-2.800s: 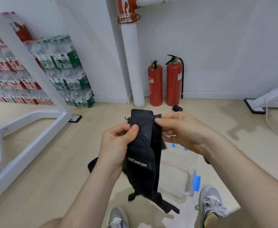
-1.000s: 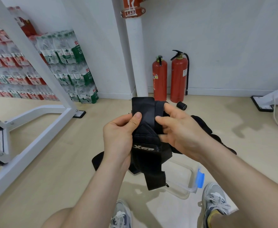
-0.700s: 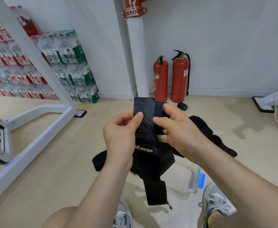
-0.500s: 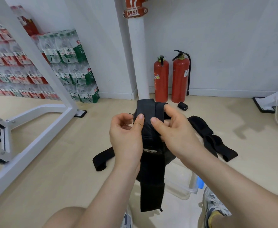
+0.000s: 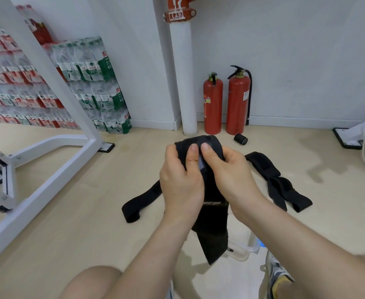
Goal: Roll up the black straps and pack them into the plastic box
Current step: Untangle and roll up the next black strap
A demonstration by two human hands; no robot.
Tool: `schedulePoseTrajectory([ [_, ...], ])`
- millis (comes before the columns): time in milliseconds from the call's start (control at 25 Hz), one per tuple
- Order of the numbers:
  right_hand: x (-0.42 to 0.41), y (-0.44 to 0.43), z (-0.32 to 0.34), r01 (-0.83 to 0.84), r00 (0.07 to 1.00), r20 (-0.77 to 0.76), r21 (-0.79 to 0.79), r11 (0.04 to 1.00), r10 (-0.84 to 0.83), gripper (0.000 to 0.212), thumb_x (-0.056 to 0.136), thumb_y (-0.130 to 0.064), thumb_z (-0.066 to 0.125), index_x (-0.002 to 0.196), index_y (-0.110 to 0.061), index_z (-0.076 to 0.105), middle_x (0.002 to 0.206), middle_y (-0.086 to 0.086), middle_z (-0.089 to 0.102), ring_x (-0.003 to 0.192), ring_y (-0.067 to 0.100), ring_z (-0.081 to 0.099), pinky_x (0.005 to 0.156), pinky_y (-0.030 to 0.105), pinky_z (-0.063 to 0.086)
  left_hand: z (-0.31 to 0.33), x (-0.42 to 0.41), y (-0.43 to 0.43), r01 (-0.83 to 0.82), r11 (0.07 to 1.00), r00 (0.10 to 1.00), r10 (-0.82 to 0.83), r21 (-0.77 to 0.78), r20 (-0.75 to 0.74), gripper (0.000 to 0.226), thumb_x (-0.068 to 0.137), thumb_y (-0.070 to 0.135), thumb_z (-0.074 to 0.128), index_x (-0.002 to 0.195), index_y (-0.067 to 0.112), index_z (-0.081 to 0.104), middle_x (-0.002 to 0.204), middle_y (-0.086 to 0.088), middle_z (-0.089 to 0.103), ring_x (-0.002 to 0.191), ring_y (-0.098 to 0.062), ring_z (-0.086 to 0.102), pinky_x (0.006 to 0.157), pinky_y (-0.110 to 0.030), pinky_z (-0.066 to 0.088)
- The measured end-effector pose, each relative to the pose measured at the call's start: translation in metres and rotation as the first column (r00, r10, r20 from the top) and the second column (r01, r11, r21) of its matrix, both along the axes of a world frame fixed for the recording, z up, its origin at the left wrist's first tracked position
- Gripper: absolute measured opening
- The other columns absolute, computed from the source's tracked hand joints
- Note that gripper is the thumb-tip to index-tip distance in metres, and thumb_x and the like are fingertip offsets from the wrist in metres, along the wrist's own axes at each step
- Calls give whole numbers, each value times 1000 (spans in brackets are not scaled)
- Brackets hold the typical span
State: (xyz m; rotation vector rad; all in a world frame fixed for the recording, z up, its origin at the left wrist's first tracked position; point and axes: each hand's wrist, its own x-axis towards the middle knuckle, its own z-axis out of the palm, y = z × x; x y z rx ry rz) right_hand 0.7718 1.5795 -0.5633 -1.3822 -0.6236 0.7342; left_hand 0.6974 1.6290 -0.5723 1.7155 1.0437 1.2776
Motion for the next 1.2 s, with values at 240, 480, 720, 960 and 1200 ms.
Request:
schedulePoseTrajectory([
  [240,4,9,-6,239,943,240,-8,971,-230,33,99,-37,54,88,-7,64,80,6,70,77,20,66,74,41,54,-4,11,-4,-37,993,997,45,113,-70,24,99,31,57,78,24,48,65,14,56,61,3,53,56,-13,36],
  [480,-14,18,-5,247,810,519,124,961,-275,22,99,-27,53,82,-13,49,69,-8,53,72,29,56,67,48,45,10,12,9,132,822,939,75,-553,337,31,88,33,73,67,11,64,66,-1,64,61,-15,58,61,-29,51],
  [720,5,25,-1,211,882,433,-6,977,-188,22,99,-27,52,81,-14,54,74,-4,58,75,20,57,70,40,46,14,21,11,9,969,958,62,-245,280,26,94,22,66,68,24,65,67,7,69,67,-13,64,70,-36,55],
  [960,34,18,15,244,645,755,-347,906,116,31,101,-44,40,105,-18,56,103,3,57,98,26,56,78,38,45,19,18,6,45,998,975,-54,-44,-216,18,97,23,57,112,15,51,93,8,59,89,-17,54,74,-27,37],
  [1200,28,-6,23,-484,710,278,-475,735,647,59,87,-22,70,137,-31,38,116,-11,62,105,4,61,89,19,51,25,10,24,81,951,994,-56,-299,92,18,96,9,54,104,19,42,94,-6,61,66,-19,66,56,-31,55],
])
